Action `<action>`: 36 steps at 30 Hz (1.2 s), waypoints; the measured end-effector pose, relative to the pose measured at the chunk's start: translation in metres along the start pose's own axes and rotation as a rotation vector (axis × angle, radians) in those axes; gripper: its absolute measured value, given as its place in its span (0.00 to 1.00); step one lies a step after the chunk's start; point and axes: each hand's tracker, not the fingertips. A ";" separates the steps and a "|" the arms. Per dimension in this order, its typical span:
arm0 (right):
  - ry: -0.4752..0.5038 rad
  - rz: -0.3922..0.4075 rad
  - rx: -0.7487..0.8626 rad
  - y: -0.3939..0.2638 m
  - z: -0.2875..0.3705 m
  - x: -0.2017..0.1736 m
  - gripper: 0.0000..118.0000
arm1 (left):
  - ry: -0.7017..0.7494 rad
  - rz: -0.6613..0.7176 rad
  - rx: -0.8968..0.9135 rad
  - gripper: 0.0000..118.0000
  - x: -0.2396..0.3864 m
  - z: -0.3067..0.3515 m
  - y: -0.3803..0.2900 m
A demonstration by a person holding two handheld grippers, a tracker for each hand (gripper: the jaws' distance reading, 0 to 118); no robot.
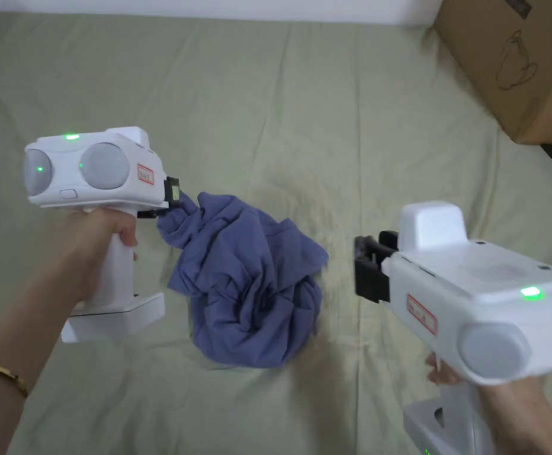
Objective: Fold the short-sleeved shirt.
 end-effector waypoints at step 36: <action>0.119 -0.238 0.175 0.134 0.150 0.101 0.06 | 0.016 0.177 0.450 0.00 -0.069 0.198 0.054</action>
